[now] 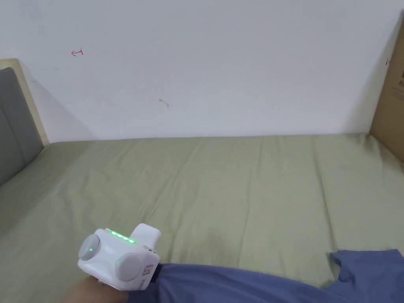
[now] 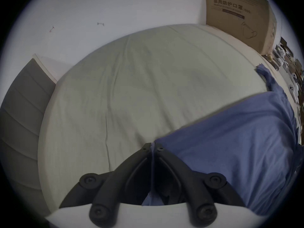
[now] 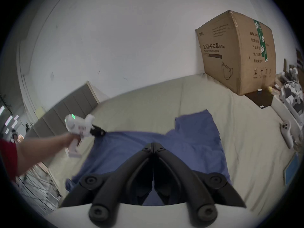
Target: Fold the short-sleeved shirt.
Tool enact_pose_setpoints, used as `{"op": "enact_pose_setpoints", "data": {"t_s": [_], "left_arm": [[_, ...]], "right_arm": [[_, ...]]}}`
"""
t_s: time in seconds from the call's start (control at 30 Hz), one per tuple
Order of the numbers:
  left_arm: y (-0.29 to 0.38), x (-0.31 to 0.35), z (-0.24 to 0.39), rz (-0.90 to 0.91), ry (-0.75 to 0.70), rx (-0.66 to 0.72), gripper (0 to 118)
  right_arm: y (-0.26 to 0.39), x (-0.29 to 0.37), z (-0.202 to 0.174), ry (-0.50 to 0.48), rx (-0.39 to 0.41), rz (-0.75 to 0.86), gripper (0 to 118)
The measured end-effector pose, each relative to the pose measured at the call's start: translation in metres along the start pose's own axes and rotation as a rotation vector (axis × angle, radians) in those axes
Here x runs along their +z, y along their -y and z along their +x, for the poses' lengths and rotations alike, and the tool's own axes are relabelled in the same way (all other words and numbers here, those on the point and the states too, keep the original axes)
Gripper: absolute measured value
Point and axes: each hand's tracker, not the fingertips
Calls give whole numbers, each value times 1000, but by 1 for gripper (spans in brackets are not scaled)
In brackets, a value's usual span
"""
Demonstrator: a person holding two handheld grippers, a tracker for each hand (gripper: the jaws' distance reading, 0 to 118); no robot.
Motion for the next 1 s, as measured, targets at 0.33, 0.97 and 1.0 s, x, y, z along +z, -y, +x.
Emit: {"op": "enact_pose_setpoints", "data": {"t_s": [0.33,0.97,1.0], "left_arm": [[1,96,-13,223,8,87,0],[17,99,-17,175,15,124,0],[19,102,-18,170,16,132,0]], "right_arm": [[-80,-159,127,155,-147,-379,116],[-62,-233,133,344,89,-628,1],[-61,-226,128,354,103,-620,1]]}}
